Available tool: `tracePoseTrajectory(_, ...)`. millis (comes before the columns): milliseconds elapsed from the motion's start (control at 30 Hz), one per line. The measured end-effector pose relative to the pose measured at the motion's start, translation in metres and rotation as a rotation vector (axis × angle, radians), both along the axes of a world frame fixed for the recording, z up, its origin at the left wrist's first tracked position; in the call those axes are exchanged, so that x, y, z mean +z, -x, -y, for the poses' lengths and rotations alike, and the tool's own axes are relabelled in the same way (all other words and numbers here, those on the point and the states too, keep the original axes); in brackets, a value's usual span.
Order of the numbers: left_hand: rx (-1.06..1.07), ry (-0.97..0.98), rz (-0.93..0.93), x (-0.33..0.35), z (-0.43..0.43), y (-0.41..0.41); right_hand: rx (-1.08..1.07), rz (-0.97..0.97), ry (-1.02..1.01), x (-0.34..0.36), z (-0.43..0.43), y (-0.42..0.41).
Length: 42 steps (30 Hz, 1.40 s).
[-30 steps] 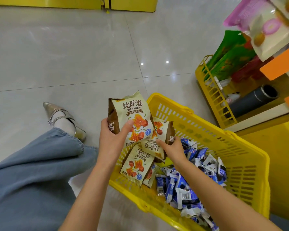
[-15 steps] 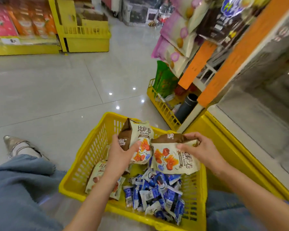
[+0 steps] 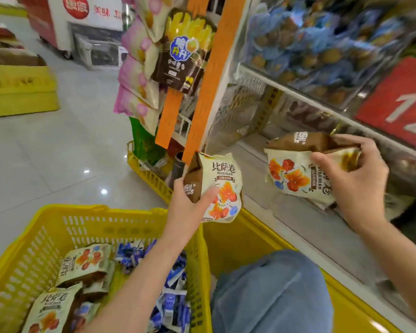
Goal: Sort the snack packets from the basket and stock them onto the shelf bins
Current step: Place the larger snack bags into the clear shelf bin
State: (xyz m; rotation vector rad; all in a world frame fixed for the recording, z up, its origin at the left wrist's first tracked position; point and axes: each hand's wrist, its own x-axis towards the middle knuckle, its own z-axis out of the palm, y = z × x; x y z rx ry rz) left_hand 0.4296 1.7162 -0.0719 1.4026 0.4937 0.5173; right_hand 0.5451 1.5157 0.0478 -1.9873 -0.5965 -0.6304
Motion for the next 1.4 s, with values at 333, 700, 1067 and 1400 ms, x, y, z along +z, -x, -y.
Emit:
tracePoseTrajectory(333, -0.132, -0.069, 0.058, 0.030, 0.038, -0.041, -0.343, 0.029, 0.636, -0.031, 0.079, -0.064)
tracePoseTrajectory(700, -0.101, -0.051, 0.050, 0.024, 0.035, -0.052, -0.174, -0.096, 0.917, -0.054, 0.045, -0.156)
tracePoseTrajectory(1067, -0.174, -0.091, 0.008, 0.022, 0.036, -0.060, -0.076, -0.047, 0.576, -0.047, 0.033, -0.124)
tracePoseTrajectory(1400, -0.464, -0.362, 0.138, 0.045, 0.066, -0.076, 0.302, -0.070, 0.910, 0.014, 0.028, -0.028)
